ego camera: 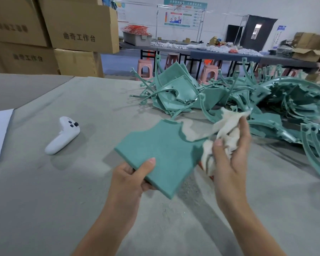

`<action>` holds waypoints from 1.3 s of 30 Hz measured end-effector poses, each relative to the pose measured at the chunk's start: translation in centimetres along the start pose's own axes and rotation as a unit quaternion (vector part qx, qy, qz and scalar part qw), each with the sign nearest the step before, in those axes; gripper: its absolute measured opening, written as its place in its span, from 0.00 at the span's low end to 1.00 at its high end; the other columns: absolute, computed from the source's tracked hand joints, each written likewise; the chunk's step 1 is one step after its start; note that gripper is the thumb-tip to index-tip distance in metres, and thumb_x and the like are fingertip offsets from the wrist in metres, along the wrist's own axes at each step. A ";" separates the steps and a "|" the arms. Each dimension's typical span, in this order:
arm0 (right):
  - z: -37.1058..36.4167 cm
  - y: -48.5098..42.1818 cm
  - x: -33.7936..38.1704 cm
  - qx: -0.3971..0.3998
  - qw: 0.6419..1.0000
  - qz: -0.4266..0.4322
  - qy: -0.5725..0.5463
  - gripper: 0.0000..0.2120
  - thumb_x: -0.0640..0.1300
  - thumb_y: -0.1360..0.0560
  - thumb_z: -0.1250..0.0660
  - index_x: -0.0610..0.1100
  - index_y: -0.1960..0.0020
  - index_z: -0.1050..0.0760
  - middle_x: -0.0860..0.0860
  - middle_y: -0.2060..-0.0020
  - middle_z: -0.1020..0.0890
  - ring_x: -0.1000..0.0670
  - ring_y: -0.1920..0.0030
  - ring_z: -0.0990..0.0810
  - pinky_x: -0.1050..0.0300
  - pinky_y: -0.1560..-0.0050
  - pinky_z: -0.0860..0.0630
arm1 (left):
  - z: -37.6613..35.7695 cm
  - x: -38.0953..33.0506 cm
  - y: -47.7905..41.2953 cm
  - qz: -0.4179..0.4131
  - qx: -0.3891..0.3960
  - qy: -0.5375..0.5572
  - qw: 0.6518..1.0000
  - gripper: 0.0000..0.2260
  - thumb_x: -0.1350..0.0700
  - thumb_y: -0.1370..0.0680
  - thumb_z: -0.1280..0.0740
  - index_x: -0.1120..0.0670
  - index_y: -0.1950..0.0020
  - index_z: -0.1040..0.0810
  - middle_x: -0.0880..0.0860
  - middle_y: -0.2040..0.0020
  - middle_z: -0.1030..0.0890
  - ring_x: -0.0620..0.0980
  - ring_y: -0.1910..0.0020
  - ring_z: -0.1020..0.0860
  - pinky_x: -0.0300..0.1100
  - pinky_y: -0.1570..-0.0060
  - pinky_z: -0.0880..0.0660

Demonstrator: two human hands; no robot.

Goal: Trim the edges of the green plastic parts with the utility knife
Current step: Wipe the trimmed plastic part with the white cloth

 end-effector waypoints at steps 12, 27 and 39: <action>-4.1 5.9 0.8 0.241 0.970 0.002 0.006 0.23 0.33 0.32 0.42 0.55 0.53 0.15 0.59 0.63 0.16 0.62 0.64 0.21 0.69 0.62 0.29 | 1.7 -1.7 -0.5 -0.108 -0.129 0.132 0.977 0.05 0.57 0.29 0.30 0.56 0.56 0.17 0.56 0.55 0.15 0.50 0.59 0.16 0.42 0.61 0.20; -1.0 2.7 0.5 0.031 0.998 0.003 -0.060 0.22 0.47 0.20 0.43 0.54 0.26 0.34 0.59 0.36 0.22 0.58 0.36 0.23 0.65 0.41 0.26 | -2.4 -0.8 2.5 -0.299 0.036 -0.379 0.875 0.23 0.53 0.27 0.30 0.25 0.42 0.28 0.23 0.60 0.23 0.26 0.65 0.25 0.23 0.67 0.32; 4.7 -0.8 2.5 -0.236 0.953 0.106 -0.158 0.09 0.38 0.18 0.45 0.50 0.47 0.29 0.60 0.56 0.19 0.57 0.54 0.21 0.58 0.52 0.23 | -2.0 -1.6 2.6 -0.440 0.010 -0.439 0.783 0.25 0.62 0.33 0.42 0.53 0.37 0.24 0.45 0.39 0.22 0.43 0.40 0.23 0.38 0.38 0.28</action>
Point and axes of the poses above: each hand's wrist, its own y-axis away from the middle knuckle, its own z-axis out of the back of the hand, x = y × z, the point moved 4 cm from there along -y, towards the middle knuckle
